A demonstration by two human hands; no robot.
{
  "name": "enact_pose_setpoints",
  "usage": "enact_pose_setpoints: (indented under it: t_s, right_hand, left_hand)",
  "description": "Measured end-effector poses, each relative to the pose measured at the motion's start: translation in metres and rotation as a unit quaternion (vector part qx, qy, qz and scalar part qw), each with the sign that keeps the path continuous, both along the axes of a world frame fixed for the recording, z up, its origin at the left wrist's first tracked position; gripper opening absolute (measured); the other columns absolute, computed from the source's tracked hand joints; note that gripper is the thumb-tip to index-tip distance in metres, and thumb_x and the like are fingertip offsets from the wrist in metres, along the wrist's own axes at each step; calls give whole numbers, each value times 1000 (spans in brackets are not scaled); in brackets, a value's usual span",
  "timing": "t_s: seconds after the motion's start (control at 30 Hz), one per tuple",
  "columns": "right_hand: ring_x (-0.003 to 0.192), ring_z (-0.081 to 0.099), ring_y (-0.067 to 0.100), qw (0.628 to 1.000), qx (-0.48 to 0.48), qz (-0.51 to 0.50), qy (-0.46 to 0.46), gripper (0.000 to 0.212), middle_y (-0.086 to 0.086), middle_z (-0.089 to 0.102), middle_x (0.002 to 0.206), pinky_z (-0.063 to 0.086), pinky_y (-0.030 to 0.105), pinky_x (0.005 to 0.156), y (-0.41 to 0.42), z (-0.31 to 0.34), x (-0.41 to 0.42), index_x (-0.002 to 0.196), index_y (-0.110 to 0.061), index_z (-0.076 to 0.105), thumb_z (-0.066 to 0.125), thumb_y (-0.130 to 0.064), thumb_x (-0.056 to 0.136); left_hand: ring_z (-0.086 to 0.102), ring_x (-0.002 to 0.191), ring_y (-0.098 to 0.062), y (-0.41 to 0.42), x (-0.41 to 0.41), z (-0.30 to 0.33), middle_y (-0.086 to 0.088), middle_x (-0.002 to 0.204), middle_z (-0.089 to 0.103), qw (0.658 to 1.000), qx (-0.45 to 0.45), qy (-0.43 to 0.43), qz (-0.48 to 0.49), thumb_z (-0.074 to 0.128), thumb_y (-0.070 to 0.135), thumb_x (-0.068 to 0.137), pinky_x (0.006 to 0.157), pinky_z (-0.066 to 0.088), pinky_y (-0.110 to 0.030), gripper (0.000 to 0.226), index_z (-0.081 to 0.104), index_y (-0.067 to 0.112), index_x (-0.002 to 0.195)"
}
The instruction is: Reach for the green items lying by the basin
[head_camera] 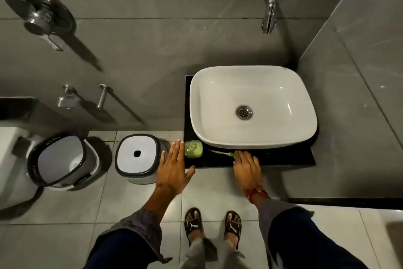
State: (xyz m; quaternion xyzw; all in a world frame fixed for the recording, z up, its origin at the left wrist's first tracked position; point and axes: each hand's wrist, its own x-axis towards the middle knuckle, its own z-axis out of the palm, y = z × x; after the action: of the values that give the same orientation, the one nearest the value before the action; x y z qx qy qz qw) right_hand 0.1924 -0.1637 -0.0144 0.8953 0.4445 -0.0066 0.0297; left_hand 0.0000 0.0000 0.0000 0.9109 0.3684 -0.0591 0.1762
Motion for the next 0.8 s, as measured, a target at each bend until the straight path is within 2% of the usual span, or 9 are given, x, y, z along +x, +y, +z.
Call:
enact_pose_setpoints:
  t_s: [0.13, 0.27, 0.33, 0.47, 0.6, 0.7, 0.8]
  right_hand:
    - [88, 71, 28, 1000, 11, -27, -4, 33, 6, 75, 89, 58, 36, 75, 7, -2, 6, 101, -8, 74, 83, -7, 70]
    - [93, 70, 29, 998, 55, -17, 6, 32, 7, 75, 97, 56, 39, 77, 2, -7, 8, 106, -8, 73, 80, -11, 75]
    - [94, 69, 30, 994, 103, -4, 47, 33, 8, 74, 99, 55, 41, 77, -2, -2, 6, 109, -8, 73, 80, -12, 76]
    - [90, 65, 26, 964, 237, 11, 123, 32, 4, 71, 94, 53, 40, 75, -12, 22, -4, 106, -11, 73, 80, -13, 75]
    - [91, 59, 19, 921, 347, 44, 170, 22, 0, 68, 96, 52, 29, 82, -14, 60, -15, 103, -13, 69, 72, -18, 82]
    - [92, 58, 16, 895, 392, 52, 208, 19, -2, 65, 97, 48, 22, 84, -4, 84, -24, 101, -15, 66, 69, -20, 84]
    - [89, 56, 15, 886, 397, 48, 232, 19, -3, 63, 94, 48, 22, 79, 12, 93, -29, 100, -17, 64, 70, -20, 83]
  left_hand:
    - [-5, 158, -22, -3, 0, -6, -3, 172, -5, 1000, 6, 1, 7, 40, 64, 97, 129, 10, -49, 93, -7, 16, 162]
    - [-5, 158, -21, -4, 1, -5, -3, 172, -7, 1000, 2, -18, 5, 42, 63, 97, 129, 9, -49, 94, -8, 16, 161]
    - [-6, 158, -21, -6, 4, -2, -3, 172, -8, 1000, -1, -26, 2, 42, 62, 97, 129, 7, -49, 94, -9, 15, 161]
    - [-6, 158, -21, -5, 6, 1, -4, 172, -7, 999, -19, -40, 7, 43, 62, 96, 129, 6, -49, 96, -10, 16, 161]
    - [-2, 159, -22, -1, 7, 0, -4, 172, -3, 998, -26, -53, 11, 45, 62, 96, 129, 8, -51, 96, -6, 15, 162]
    - [-2, 159, -21, 2, 8, -2, -4, 172, -2, 998, -23, -56, 6, 42, 64, 96, 128, 8, -52, 94, -6, 15, 162]
    - [-5, 158, -20, 3, 8, -5, -3, 172, -5, 998, -16, -57, -5, 37, 67, 97, 128, 7, -52, 93, -7, 17, 162]
